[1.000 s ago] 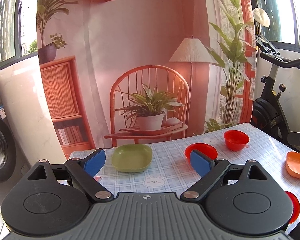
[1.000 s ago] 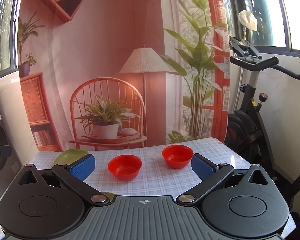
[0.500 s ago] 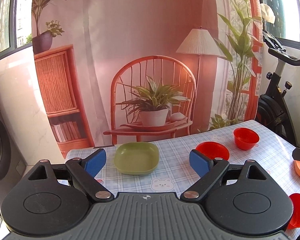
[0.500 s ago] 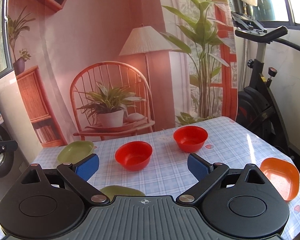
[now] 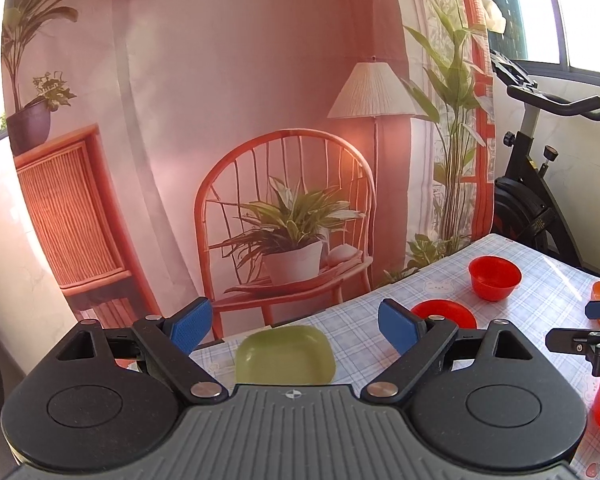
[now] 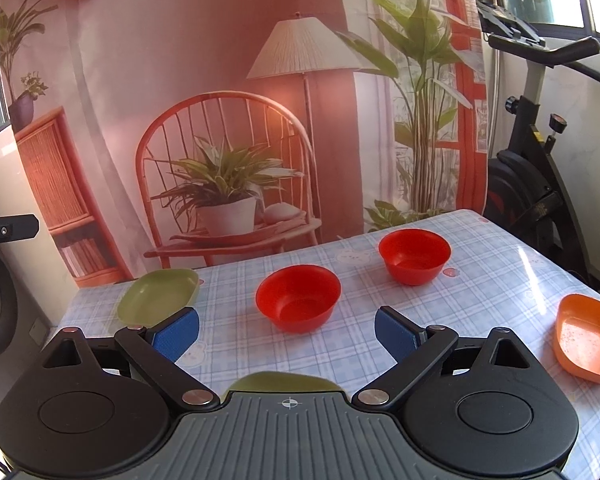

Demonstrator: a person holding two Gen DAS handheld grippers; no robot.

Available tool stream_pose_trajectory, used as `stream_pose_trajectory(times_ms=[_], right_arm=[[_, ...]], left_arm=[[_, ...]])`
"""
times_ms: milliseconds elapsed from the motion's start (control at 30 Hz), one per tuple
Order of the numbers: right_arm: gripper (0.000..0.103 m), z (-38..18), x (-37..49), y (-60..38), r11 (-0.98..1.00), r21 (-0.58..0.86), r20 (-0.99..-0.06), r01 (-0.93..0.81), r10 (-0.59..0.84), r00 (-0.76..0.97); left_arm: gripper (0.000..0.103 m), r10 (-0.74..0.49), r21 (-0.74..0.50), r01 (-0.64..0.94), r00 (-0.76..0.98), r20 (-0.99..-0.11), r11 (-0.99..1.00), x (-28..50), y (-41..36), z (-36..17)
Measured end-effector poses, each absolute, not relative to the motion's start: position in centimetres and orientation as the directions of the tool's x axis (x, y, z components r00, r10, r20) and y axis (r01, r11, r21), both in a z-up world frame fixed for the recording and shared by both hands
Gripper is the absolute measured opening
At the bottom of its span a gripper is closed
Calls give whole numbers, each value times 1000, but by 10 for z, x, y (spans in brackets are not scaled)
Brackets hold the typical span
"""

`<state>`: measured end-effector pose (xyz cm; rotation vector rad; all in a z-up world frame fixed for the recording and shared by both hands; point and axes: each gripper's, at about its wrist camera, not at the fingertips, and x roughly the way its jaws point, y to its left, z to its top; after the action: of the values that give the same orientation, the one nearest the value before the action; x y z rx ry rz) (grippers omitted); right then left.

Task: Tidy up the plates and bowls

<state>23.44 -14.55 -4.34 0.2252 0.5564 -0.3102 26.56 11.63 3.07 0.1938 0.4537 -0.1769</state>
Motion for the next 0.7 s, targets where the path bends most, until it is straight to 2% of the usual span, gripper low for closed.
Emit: stream_pose_trajectory(times_ms=[300, 433, 600, 700], right_arm=[[89, -57, 310, -111, 913, 170, -565, 372, -219, 796], [86, -79, 351, -94, 910, 166, -600, 379, -212, 771], [79, -109, 399, -79, 914, 161, -632, 374, -195, 750], [77, -125, 424, -74, 913, 156, -643, 376, -195, 741]], left_arm=[[85, -188, 129, 290, 842, -505, 948, 328, 165, 1], [84, -245, 32, 309, 808, -536, 950, 359, 191, -19], [81, -219, 19, 279, 795, -565, 960, 393, 206, -56], [74, -215, 8, 276, 769, -602, 961, 417, 210, -83]])
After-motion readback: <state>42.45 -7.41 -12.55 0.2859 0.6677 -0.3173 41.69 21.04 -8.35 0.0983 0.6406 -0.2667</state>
